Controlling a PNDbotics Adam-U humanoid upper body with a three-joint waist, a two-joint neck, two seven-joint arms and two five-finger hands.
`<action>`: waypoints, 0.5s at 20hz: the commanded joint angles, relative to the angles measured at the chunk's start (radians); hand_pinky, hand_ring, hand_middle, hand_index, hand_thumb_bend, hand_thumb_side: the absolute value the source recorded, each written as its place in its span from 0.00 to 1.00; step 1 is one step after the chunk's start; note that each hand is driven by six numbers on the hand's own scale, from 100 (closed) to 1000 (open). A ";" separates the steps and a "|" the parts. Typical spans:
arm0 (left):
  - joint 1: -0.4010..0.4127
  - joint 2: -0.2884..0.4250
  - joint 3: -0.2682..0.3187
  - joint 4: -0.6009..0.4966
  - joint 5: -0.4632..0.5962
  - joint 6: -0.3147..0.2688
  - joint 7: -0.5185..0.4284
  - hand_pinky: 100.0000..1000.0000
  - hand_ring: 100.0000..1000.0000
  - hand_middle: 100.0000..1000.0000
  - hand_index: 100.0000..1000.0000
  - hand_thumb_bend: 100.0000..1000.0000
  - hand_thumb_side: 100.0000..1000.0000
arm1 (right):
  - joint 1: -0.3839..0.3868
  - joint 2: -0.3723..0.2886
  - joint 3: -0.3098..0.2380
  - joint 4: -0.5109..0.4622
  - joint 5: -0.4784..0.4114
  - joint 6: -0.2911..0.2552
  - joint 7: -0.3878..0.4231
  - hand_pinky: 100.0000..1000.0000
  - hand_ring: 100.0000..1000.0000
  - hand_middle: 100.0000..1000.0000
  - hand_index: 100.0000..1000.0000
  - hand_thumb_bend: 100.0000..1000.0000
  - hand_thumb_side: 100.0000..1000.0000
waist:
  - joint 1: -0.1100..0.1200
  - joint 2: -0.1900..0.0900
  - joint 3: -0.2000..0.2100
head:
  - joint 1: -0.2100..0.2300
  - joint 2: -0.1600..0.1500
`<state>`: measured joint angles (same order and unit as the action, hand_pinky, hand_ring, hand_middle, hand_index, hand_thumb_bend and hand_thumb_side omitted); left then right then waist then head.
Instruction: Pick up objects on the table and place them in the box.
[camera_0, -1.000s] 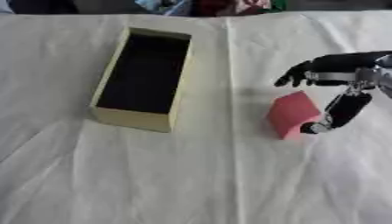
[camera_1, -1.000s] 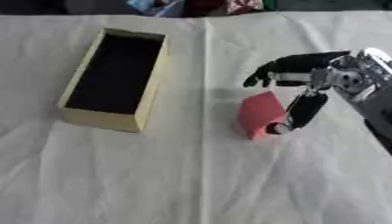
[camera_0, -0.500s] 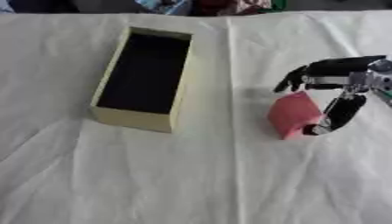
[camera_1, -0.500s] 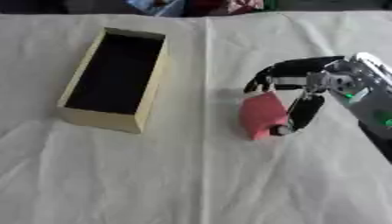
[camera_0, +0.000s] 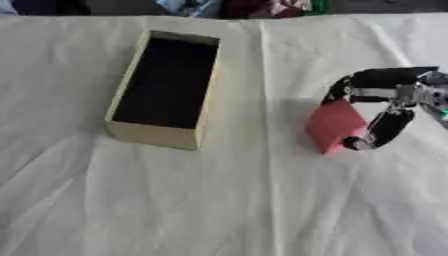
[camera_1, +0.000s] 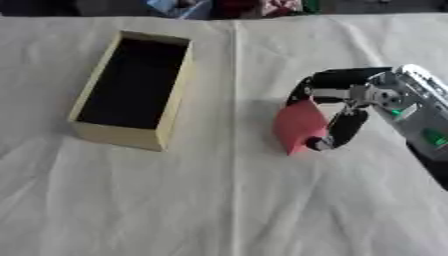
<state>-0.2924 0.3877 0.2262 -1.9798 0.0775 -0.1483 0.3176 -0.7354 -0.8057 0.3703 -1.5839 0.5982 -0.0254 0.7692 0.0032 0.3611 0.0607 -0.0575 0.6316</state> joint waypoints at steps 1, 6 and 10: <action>-0.010 0.016 0.006 -0.020 0.005 0.000 -0.004 0.52 0.50 0.50 0.67 0.00 0.10 | -0.012 -0.018 -0.009 0.006 0.008 0.004 -0.015 0.70 0.78 0.65 0.73 0.03 0.00 | -0.014 -0.001 0.002 | -0.002 -0.005; -0.008 0.017 0.006 -0.020 0.005 0.000 -0.004 0.52 0.50 0.50 0.67 0.00 0.10 | -0.010 -0.023 -0.030 -0.034 -0.025 0.026 -0.015 0.70 0.77 0.64 0.72 0.00 0.00 | -0.014 -0.006 0.000 | 0.001 -0.003; -0.007 0.018 0.006 -0.020 0.004 0.001 -0.006 0.52 0.50 0.50 0.67 0.00 0.10 | -0.011 -0.034 -0.061 -0.100 -0.063 0.057 -0.016 0.70 0.76 0.63 0.72 0.00 0.00 | -0.014 -0.012 -0.003 | 0.004 -0.001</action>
<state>-0.2921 0.3876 0.2263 -1.9798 0.0776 -0.1465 0.3152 -0.7329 -0.8062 0.3336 -1.6486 0.5522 0.0212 0.7554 0.0032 0.3611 0.0578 -0.0555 0.6316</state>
